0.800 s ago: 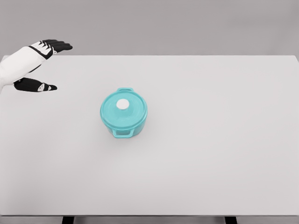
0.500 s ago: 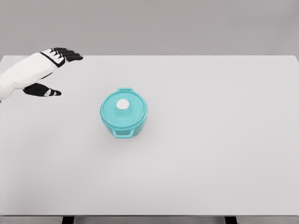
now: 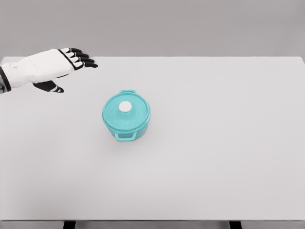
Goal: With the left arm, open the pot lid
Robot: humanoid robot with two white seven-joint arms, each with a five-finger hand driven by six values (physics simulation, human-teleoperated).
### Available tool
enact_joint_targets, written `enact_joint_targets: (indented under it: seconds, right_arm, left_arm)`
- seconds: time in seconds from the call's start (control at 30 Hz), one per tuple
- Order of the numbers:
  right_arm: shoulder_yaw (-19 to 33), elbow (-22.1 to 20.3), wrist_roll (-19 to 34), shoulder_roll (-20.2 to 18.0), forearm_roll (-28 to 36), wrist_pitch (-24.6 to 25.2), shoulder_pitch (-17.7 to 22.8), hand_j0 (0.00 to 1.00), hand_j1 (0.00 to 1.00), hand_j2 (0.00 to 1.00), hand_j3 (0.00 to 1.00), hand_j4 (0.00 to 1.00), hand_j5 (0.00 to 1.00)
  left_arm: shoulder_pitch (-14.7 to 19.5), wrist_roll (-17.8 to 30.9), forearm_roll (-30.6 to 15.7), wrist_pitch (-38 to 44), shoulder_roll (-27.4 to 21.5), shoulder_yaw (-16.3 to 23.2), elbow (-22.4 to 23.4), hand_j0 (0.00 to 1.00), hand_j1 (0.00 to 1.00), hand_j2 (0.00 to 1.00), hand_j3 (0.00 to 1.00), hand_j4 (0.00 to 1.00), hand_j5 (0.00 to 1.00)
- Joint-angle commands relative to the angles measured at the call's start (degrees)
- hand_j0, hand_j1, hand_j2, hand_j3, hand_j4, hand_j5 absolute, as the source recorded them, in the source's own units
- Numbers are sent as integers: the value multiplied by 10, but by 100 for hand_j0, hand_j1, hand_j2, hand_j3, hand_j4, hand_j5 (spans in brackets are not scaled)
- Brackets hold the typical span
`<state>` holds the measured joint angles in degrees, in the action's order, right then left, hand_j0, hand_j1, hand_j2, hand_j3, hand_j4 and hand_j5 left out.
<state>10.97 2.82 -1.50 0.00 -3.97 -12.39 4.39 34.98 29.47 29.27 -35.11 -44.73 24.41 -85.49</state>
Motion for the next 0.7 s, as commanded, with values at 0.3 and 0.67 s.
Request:
enact_joint_targets:
  seconds: [0.3,0.67]
  right_arm:
    - [0,0,0,0,0,0,0,100,100,100,100,100,100]
    - [-1,0,0,0,0,0,0,100,100,100,100,100,100]
  left_arm:
    - [18,55,7,1,65,57,0,100,100,100,100,100,100]
    - [117,55,-15,1,77,134,0,100,100,100,100,100,100]
